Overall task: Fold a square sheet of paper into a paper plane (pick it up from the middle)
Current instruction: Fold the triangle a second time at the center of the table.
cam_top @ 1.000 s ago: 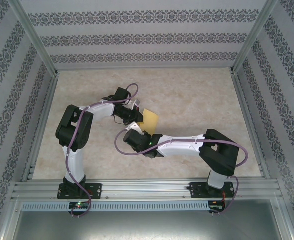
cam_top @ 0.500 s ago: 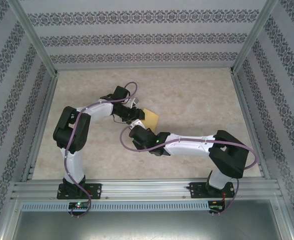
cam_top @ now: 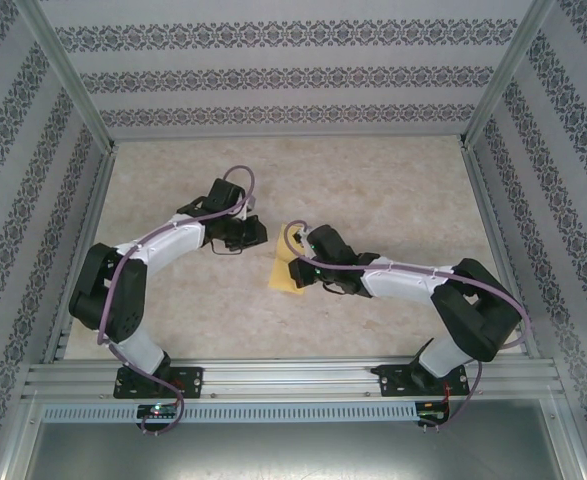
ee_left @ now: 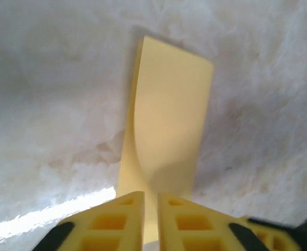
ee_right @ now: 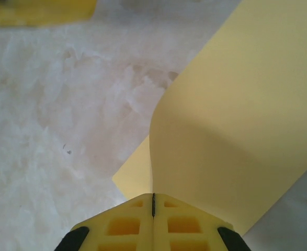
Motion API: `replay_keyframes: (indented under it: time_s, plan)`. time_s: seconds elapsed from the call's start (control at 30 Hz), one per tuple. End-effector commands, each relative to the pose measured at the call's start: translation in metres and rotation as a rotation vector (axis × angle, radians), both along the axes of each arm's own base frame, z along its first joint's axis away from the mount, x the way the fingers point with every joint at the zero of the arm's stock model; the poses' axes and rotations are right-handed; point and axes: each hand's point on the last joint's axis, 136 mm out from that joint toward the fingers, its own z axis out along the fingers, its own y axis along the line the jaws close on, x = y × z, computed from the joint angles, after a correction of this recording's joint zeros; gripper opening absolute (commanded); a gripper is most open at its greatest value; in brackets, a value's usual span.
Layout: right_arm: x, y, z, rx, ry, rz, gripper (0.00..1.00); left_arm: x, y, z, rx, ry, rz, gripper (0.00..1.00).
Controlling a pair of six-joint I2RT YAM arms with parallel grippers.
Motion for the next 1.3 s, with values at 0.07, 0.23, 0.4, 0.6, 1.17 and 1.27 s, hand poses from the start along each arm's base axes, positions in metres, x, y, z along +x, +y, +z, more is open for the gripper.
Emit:
replay_keyframes:
  time_s: [0.07, 0.23, 0.4, 0.6, 1.17, 1.27]
  plan:
    - [-0.005, 0.014, 0.010, 0.167, 0.056, 0.043, 0.00, -0.020, -0.022, -0.017, -0.061, 0.063, -0.021, 0.00]
    - [-0.004, 0.012, 0.005, 0.171, 0.068, 0.023, 0.00, -0.040, -0.040, -0.035, -0.085, 0.119, -0.045, 0.00]
    - [-0.002, 0.008, 0.005, 0.165, 0.058, 0.000, 0.00, -0.060, -0.048, -0.050, -0.073, 0.160, -0.057, 0.00]
    - [-0.002, 0.006, 0.002, 0.161, 0.058, -0.011, 0.00, -0.058, -0.058, -0.059, -0.115, 0.168, -0.043, 0.00]
    - [0.011, -0.029, -0.013, 0.091, 0.081, -0.087, 0.00, -0.069, -0.036, -0.099, 0.021, 0.214, -0.021, 0.00]
    - [0.017, -0.035, -0.018, 0.080, 0.104, -0.087, 0.00, -0.070, -0.036, -0.099, 0.024, 0.217, -0.029, 0.00]
